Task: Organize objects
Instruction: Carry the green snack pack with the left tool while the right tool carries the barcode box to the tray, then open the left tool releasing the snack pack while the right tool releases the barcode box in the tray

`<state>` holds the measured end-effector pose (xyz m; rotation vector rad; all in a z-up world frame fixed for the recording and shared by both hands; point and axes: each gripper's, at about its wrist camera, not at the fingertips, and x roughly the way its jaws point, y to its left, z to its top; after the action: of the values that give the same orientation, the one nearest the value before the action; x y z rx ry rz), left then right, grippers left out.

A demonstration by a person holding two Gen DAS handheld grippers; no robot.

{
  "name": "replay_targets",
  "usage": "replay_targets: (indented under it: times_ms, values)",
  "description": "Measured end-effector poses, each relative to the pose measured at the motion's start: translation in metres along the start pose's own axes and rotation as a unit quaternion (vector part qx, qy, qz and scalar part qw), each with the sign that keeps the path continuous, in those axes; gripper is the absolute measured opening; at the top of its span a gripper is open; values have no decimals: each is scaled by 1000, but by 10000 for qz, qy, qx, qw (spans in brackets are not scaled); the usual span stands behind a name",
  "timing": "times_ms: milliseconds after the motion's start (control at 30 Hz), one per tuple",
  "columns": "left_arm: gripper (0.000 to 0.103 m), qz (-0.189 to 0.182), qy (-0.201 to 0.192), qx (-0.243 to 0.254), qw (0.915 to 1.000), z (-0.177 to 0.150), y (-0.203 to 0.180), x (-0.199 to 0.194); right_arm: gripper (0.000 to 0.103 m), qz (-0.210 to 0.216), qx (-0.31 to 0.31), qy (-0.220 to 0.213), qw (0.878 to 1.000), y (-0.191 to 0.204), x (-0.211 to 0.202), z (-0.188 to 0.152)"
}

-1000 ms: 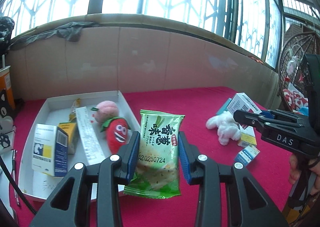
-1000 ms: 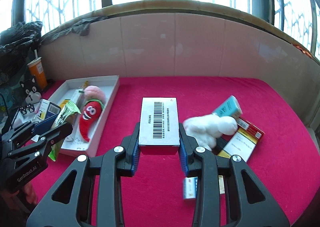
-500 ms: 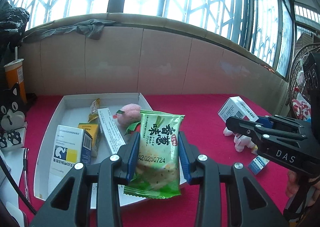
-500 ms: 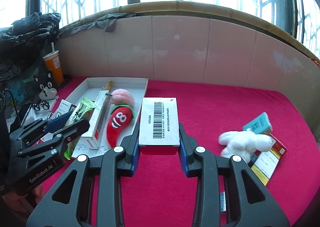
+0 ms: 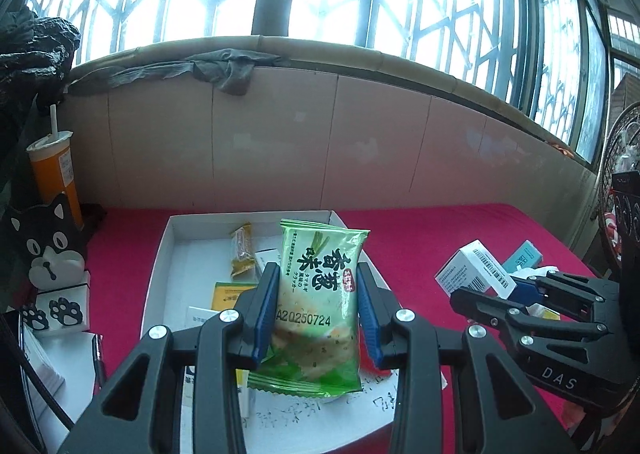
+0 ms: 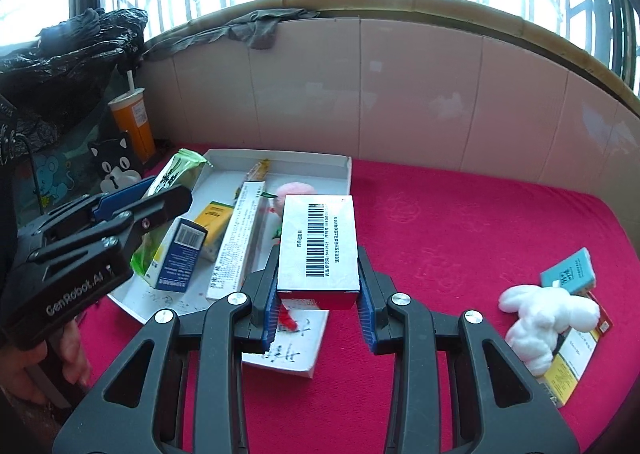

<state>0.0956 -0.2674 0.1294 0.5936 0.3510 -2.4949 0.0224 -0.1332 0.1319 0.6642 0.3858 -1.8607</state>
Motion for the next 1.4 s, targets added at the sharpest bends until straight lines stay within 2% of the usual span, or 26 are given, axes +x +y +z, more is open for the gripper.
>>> replay_targets:
  times_ms: [100, 267, 433, 600, 800, 967, 1000, 1033, 1067, 1100, 1133, 1167, 1233, 1300, 1400]
  values:
    - [37, 22, 132, -68, 9999, 12, 16, 8, 32, 109, 38, 108, 9999, 4, 9, 7]
    - [37, -157, 512, -393, 9978, 37, 46, 33, 32, 245, 51, 202, 9995, 12, 24, 20]
    - [37, 38, 778, -401, 9962, 49, 57, 62, 32, 414, 180, 366, 9983, 18, 45, 32]
    - [37, 199, 1011, -352, 9941, 45, 59, 87, 32, 435, 148, 530, 9975, 26, 69, 39]
    - [38, 338, 1068, -442, 9927, 39, 63, 99, 32, 456, 65, 777, 9959, 37, 98, 32]
    - [38, 601, 1032, -358, 9922, 40, 66, 101, 32, 358, -75, 784, 9963, 45, 114, 28]
    - [42, 615, 1012, -354, 9923, 41, 66, 100, 32, 331, -94, 763, 9965, 45, 116, 28]
    - [64, 628, 980, -348, 9926, 41, 66, 98, 34, 320, -123, 741, 9967, 47, 117, 28]
    - [79, 673, 937, -325, 9928, 42, 65, 95, 38, 294, -169, 701, 9970, 48, 117, 28]
    - [103, 740, 829, -292, 9934, 42, 64, 91, 57, 276, -213, 642, 9973, 49, 115, 28]
    - [103, 810, 718, -250, 9938, 43, 63, 86, 81, 278, -271, 564, 9977, 50, 112, 28]
    - [103, 925, 675, -197, 9932, 44, 62, 83, 87, 303, -322, 481, 9979, 52, 108, 27]
    - [103, 1084, 581, -179, 9922, 46, 60, 76, 88, 263, -411, 319, 9983, 54, 100, 27]
    - [103, 1071, 493, -242, 9927, 48, 60, 70, 90, 246, -480, 216, 9983, 56, 92, 26]
    - [103, 1086, 387, -325, 9928, 51, 59, 61, 103, 265, -463, 160, 9985, 56, 82, 21]
